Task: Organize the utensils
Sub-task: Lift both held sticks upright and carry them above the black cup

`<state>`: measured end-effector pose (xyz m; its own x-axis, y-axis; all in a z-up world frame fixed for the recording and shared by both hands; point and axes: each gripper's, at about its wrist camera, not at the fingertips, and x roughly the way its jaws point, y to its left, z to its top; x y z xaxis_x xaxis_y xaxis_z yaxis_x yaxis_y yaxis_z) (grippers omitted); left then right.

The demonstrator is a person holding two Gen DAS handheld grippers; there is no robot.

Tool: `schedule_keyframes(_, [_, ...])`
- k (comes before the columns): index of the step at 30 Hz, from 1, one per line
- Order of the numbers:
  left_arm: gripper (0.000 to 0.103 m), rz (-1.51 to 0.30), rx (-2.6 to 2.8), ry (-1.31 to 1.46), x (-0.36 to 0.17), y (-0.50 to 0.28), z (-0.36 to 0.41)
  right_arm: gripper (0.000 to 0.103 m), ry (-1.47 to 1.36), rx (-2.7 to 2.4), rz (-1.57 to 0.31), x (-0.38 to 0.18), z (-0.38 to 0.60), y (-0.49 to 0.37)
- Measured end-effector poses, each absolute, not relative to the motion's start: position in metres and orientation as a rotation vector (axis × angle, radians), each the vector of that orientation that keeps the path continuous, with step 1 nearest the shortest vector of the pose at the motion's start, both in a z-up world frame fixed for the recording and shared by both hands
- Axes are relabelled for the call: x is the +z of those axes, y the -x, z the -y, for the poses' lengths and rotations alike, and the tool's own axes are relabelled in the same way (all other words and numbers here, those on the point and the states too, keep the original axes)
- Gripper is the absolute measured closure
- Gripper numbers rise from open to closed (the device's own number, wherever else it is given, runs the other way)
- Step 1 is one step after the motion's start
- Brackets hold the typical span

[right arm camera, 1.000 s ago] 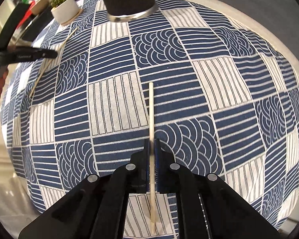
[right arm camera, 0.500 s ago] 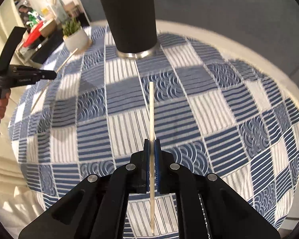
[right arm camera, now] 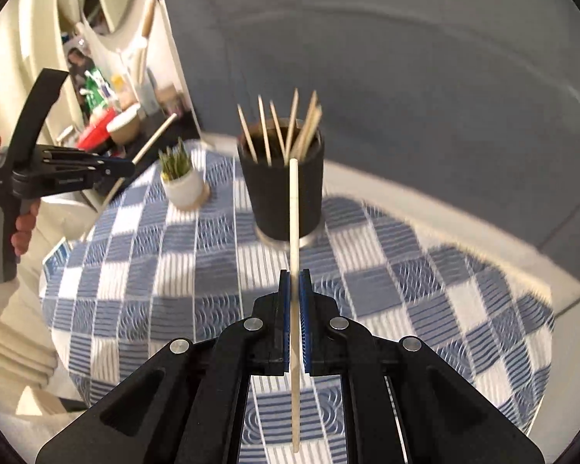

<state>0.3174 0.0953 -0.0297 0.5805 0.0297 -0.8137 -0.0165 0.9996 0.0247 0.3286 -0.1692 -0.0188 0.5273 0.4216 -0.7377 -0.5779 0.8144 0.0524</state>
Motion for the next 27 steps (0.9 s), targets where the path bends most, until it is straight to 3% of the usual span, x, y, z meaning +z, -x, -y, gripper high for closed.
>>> schedule_keyframes(13, [0.098,-0.71,-0.031,-0.011,0.063,-0.346,-0.083,0.098,0.065,0.814,-0.508,0.072,0.157,-0.36])
schedule_keyframes(27, [0.098,-0.508,-0.139,-0.002,0.08,-0.397,-0.057,0.098,-0.011,0.878,-0.453,0.052,0.141,-0.433])
